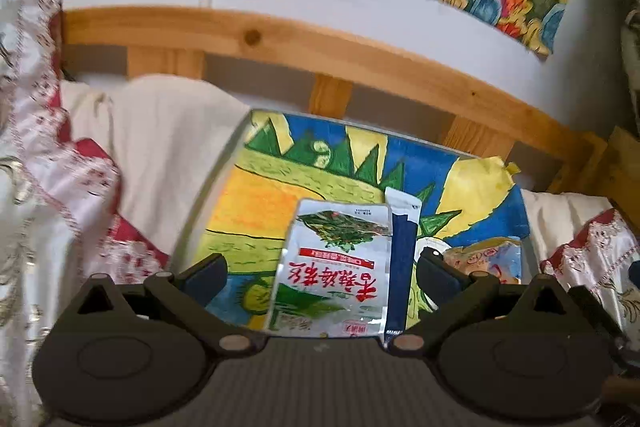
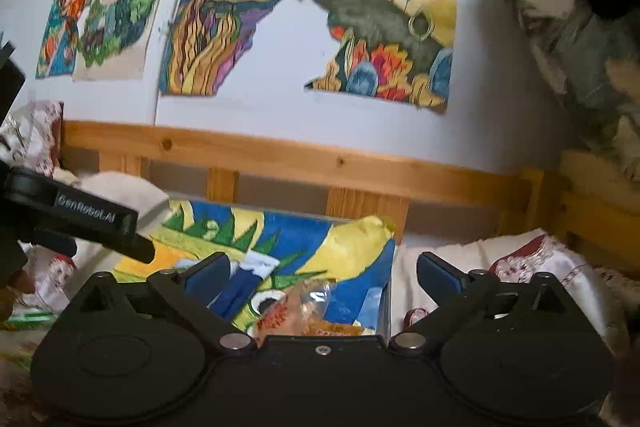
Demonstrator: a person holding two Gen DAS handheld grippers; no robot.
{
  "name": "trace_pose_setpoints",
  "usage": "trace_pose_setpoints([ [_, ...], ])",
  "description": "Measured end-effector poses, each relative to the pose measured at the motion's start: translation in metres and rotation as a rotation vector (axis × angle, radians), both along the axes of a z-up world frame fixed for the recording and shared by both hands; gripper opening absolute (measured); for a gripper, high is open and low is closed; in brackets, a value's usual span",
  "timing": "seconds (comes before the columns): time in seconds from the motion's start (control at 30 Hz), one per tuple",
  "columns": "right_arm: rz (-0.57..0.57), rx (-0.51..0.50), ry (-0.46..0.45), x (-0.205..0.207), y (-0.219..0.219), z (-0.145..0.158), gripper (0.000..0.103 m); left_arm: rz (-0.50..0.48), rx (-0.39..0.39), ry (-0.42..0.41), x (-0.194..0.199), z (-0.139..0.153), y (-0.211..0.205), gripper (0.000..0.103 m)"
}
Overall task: Organize snacks
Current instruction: 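Lower the white-and-green bag into the tray with the left tool while the right tool lowers the clear bag, then withdraw both open tools from the tray back over the loose snacks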
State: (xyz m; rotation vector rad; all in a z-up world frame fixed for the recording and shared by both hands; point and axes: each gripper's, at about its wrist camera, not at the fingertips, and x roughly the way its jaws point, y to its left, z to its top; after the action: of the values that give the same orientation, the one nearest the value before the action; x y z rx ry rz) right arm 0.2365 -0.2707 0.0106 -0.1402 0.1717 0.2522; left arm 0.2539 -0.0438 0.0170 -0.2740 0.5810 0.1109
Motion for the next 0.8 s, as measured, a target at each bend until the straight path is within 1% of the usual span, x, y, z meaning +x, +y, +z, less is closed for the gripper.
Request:
trace_pose_setpoints([
  [0.27,0.0,0.024,-0.055,-0.045,0.004,0.02,0.102,-0.019,0.035,-0.07,-0.059,0.018,0.005,0.102],
  [0.4,0.011,0.04,-0.057,-0.065,0.006,0.024,0.102,-0.033,0.056,-0.091,-0.085,0.025,0.009,0.102],
  [0.57,0.01,0.033,-0.065,-0.091,0.002,0.025,0.102,-0.037,0.073,-0.111,-0.113,0.031,0.014,0.102],
  [0.8,-0.007,0.033,-0.047,-0.125,-0.005,0.025,0.102,-0.048,0.081,-0.124,-0.15,0.028,0.015,0.102],
])
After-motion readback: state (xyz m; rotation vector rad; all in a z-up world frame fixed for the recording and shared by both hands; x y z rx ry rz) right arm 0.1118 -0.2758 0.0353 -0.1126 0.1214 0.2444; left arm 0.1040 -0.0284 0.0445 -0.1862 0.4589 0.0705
